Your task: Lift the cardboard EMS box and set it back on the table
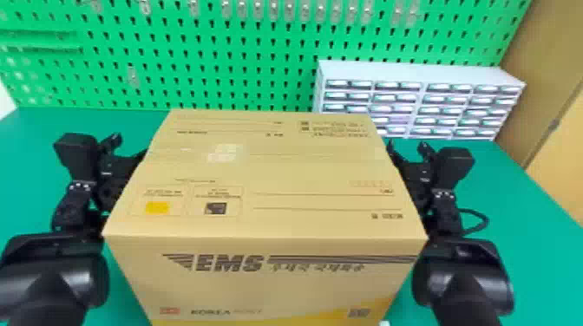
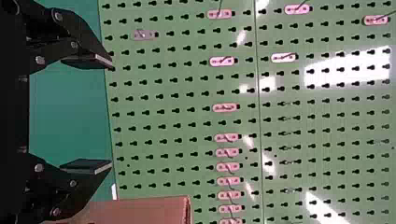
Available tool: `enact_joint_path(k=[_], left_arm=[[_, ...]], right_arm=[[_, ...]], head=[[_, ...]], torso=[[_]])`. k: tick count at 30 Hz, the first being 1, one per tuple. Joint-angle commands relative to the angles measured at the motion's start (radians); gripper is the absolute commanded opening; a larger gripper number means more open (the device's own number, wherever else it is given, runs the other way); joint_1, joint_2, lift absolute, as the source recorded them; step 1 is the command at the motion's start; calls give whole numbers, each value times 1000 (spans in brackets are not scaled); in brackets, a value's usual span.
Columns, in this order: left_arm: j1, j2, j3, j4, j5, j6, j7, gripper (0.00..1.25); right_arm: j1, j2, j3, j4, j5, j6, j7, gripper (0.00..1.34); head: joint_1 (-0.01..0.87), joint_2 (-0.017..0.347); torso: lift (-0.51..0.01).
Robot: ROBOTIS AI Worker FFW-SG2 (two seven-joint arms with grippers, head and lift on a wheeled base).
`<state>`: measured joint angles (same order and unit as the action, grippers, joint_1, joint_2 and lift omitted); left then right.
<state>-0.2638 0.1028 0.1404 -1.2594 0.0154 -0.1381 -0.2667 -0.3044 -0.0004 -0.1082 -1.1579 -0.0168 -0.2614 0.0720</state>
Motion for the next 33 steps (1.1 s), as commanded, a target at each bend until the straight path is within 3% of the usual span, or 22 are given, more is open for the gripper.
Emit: enact_joint_path(k=[1, 33], left_arm=[[-2, 0, -2, 0, 1, 0, 0, 758], [-6, 0, -13, -5, 14, -2, 0, 758]], right_arm=[[-5, -3, 13, 7, -9, -1, 0, 799], [-18, -26, 51, 9, -54, -9, 0, 799]], head=[[678, -15], [678, -15]], torso=[[-90], [-90]])
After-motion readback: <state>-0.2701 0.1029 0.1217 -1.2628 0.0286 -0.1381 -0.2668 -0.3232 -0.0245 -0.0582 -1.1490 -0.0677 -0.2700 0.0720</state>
